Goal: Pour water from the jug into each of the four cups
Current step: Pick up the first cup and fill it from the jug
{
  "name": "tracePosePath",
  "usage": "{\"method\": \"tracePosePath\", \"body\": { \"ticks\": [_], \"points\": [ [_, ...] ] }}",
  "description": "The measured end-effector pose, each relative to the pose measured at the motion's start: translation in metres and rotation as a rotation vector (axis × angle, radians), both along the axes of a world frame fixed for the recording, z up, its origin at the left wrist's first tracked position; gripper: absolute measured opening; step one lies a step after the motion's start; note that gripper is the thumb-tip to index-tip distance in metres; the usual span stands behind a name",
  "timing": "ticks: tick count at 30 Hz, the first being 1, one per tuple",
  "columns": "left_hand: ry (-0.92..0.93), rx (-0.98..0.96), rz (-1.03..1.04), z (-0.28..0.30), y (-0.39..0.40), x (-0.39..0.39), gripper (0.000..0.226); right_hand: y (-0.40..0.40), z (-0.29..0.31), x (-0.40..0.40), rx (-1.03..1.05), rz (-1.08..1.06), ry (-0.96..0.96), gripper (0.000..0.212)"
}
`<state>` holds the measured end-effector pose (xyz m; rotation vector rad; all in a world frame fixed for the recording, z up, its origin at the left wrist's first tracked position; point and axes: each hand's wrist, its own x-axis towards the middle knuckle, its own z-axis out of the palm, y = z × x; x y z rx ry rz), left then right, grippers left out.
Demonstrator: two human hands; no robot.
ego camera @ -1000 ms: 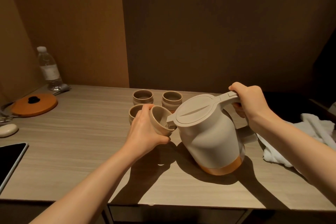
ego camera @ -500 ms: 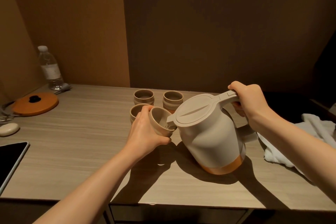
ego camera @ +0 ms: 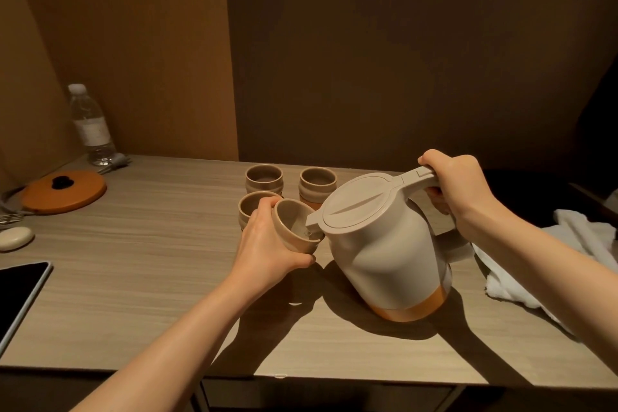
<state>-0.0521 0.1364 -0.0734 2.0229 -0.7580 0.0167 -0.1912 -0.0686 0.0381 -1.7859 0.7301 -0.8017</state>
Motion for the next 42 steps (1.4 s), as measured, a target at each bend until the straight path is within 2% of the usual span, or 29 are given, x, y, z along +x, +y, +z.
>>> {"method": "tracePosePath", "body": {
  "ticks": [42],
  "points": [
    [0.128, -0.108, 0.0, -0.0053, 0.0013, -0.0103, 0.103, -0.0016, -0.001, 0.0, -0.014, 0.006, -0.005, 0.041]
  ]
}}
